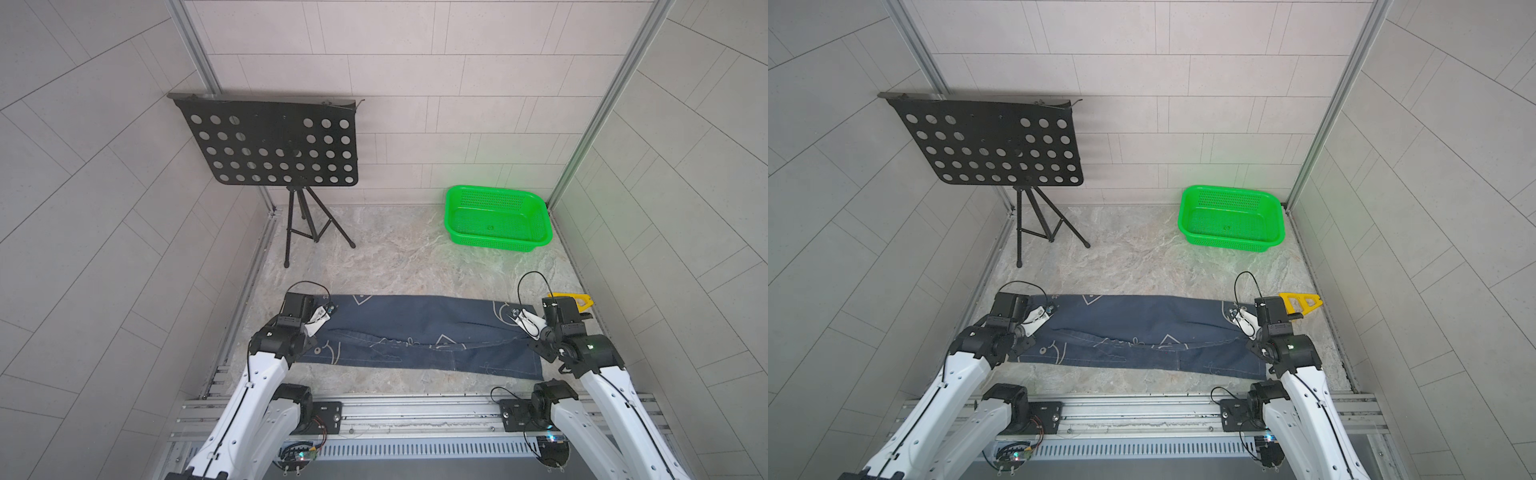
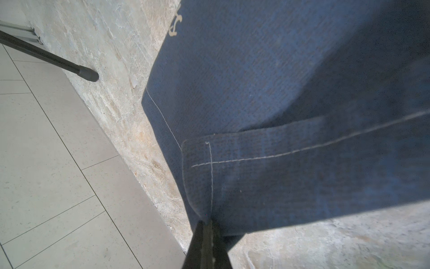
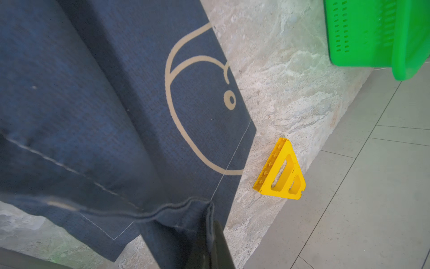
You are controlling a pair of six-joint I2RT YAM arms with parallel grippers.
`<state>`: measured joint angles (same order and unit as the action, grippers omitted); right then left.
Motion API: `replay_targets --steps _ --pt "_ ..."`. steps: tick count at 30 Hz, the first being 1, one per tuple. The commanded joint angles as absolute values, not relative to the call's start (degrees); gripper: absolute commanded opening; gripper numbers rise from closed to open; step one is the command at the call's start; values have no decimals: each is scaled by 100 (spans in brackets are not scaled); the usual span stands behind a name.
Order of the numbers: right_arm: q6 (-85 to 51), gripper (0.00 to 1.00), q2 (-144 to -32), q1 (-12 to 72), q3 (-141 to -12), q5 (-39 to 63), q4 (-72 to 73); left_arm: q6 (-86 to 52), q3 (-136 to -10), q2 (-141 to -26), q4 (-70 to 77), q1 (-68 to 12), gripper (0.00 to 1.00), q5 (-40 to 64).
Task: Roll up the pillowcase
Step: Fold the pillowcase at the center of the board.
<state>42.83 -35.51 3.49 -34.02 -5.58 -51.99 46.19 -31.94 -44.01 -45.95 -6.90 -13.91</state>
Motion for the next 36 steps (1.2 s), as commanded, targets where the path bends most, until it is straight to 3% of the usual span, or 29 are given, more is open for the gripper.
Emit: replay_targets --steps 1,15,32,36 --pt "4126 0 -3457 372 -3794 -606 -5324 4777 -3504 -4374 -4638 -700 0 -1596" --pt "4114 0 -3142 505 -4289 -436 -6220 4826 -3830 -3983 -5339 -672 0 -1433" --pt "4542 0 -3266 999 -3253 -650 -6309 5055 -3030 -4142 -5679 -668 0 -1365" --pt "4586 0 -3282 1094 -3153 -608 -6304 5137 -2981 -4234 -5593 -687 4 -1303"
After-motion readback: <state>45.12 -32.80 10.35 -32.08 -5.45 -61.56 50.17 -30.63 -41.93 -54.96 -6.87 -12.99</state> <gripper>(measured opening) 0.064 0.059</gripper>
